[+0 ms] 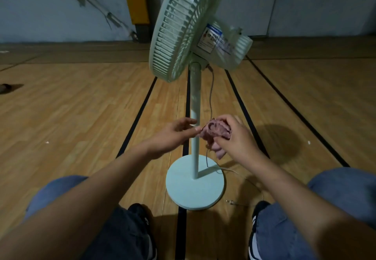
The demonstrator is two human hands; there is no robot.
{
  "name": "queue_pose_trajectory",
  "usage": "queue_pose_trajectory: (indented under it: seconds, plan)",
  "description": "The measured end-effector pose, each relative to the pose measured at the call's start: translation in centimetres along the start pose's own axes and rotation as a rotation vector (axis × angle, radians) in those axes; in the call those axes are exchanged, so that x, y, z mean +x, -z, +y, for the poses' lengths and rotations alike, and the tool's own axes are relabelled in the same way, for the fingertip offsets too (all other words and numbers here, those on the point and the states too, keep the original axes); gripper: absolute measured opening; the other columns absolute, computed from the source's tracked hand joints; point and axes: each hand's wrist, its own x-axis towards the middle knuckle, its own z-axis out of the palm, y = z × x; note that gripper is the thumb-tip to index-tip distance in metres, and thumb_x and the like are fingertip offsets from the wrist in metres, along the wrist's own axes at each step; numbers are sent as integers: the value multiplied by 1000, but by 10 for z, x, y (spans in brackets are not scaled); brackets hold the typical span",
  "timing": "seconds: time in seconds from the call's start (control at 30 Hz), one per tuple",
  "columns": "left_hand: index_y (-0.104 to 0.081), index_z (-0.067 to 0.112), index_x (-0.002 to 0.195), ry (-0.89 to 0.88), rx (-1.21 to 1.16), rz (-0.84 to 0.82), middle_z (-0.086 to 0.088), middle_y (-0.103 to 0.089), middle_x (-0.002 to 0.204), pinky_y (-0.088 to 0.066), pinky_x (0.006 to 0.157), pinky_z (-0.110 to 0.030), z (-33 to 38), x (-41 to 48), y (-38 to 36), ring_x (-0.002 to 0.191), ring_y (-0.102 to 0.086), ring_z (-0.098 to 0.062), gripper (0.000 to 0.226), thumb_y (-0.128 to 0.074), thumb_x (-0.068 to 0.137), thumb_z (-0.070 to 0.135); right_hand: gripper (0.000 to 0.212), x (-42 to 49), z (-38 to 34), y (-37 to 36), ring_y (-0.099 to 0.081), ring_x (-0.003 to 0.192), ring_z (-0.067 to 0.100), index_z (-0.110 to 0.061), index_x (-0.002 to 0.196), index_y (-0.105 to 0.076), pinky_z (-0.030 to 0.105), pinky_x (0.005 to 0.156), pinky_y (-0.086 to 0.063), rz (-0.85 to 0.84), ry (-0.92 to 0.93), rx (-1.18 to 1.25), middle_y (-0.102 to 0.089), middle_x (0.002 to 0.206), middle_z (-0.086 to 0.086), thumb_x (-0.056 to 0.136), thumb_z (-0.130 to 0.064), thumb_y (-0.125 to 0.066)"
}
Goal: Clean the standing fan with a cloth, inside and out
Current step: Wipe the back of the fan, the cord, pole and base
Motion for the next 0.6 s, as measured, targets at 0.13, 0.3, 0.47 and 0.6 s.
queue_pose_trajectory:
  seconds: [0.13,0.3,0.47,0.6]
  plan:
    - [-66,7,132,-45,-42,42,-8,-78,119,-59,88,-25,-5,-14,-17,102,-74,-9,34,-74,102,22,50,-15,-2,-14,-70,90,-3,-39,122,-56,19,59,-60,-54,20,2,-50,122,-18,91,-6,-77]
    - [-69,-2,120,-39,-29,86,-12,-79,109,-61,90,-31,-13,-21,-21,94,-76,-12,19,-69,105,10,52,-16,11,-25,-63,106,-1,-43,119,-55,20,76,-57,-34,-31,-35,-57,123,-19,86,-15,-84]
    - [-68,3,123,-38,-88,69,-19,-76,118,-62,98,-39,-15,-24,-30,108,-76,-28,29,-75,102,22,51,-15,13,-34,-73,95,13,-45,109,-57,33,56,-65,-76,-16,70,-56,121,-11,86,-6,-81]
    - [-64,-2,125,4,-166,100,-25,-75,115,-63,92,-39,-19,-23,-33,98,-76,-31,21,-60,111,14,83,-16,12,-32,-63,119,6,-51,146,-43,33,93,-61,-233,-84,82,-56,134,-17,82,-25,-90]
